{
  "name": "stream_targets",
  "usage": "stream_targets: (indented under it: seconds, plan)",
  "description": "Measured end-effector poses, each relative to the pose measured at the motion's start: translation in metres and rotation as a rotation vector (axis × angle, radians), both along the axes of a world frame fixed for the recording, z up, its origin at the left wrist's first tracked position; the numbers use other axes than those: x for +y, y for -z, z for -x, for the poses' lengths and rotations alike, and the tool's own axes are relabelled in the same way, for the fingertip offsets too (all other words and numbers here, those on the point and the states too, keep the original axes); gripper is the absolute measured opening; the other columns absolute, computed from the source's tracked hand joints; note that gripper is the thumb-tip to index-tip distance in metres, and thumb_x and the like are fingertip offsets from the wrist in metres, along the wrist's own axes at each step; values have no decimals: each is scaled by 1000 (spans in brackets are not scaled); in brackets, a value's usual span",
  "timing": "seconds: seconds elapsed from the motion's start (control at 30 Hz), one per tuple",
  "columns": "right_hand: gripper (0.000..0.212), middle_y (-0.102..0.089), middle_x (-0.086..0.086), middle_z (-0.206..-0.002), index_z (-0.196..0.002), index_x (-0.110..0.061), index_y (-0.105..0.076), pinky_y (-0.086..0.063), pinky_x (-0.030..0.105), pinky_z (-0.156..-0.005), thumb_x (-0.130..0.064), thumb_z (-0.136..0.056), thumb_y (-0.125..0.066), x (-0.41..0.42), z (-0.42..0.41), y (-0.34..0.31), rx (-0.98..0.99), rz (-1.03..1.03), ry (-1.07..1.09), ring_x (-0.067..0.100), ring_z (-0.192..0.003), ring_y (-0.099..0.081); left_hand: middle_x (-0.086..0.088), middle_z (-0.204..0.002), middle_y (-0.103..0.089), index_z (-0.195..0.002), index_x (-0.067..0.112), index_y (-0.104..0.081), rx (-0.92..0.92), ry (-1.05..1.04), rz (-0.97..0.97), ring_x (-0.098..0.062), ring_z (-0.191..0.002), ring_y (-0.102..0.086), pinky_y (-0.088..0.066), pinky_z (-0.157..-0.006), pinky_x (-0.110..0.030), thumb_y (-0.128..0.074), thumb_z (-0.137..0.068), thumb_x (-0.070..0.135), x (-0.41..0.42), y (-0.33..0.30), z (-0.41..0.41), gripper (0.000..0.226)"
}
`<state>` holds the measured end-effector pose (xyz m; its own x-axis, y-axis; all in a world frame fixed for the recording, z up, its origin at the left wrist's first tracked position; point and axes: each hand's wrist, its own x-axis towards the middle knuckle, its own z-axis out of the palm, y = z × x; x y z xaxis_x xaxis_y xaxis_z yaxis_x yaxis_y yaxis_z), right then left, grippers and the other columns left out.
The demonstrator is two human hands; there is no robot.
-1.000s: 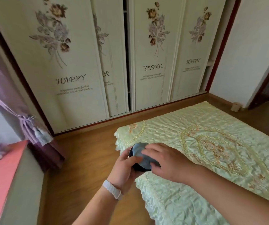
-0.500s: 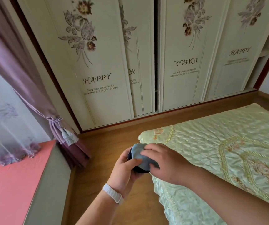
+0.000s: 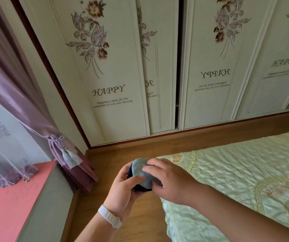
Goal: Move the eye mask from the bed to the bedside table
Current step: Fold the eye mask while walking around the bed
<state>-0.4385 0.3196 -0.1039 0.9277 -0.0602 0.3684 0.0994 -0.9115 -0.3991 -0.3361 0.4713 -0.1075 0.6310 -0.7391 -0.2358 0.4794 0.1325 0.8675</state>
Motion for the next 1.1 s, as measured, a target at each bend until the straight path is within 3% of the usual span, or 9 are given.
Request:
stream_targets:
  seconds: [0.3, 0.5, 0.6, 0.7, 0.83, 1.1]
  plan:
    - [45, -53, -4, -125, -124, -21, -55, -49, 34, -80, -20, -79, -55, -28, -107, 11, 39, 15, 34, 19, -111, -49, -27, -124, -60, -120, 11, -65, 23, 8, 31, -41, -106, -65, -57, -77, -47, -72, -69, 2, -30, 21, -109, 52]
    - [44, -47, -9, -129, -126, -26, -51, -31, 13, -80, -27, -82, -49, -38, -217, 5, 84, 25, 109, 12, -113, -45, -25, -120, -64, -117, 12, -67, 7, 54, 79, -41, -103, -67, -57, -76, -47, -73, -69, 1, -44, 15, -224, 50]
    - [45, -49, -8, -128, -126, -23, -54, -44, 26, -83, -24, -81, -51, -41, -277, -6, 77, 15, 108, 14, -111, -48, -24, -114, -67, -117, 9, -66, 14, 62, 107, -42, -101, -67, -57, -75, -46, -71, -71, -2, -47, 8, -284, 47]
    - [46, -48, -11, -129, -126, -24, -54, -48, 36, -85, -28, -80, -50, -42, -329, -10, 69, -15, 150, 12, -111, -49, -23, -113, -67, -119, 7, -64, 15, 91, 124, -41, -101, -67, -58, -75, -45, -71, -73, -1, -50, 2, -339, 47]
    - [46, -46, -12, -130, -127, -25, -53, -48, 35, -85, -29, -81, -49, -51, -373, -9, 54, -6, 174, 11, -112, -49, -23, -111, -68, -120, 5, -62, -4, 136, 117, -39, -99, -68, -58, -75, -46, -69, -73, -2, -64, -3, -388, 47]
    - [42, -55, 0, -127, -119, -18, -60, -47, 36, -92, -13, -78, -60, -97, -442, -11, -21, 25, 212, 22, -113, -51, -22, -104, -69, -117, 3, -62, 41, 147, 104, -37, -92, -70, -60, -67, -42, -68, -74, 0, -120, -4, -460, 44]
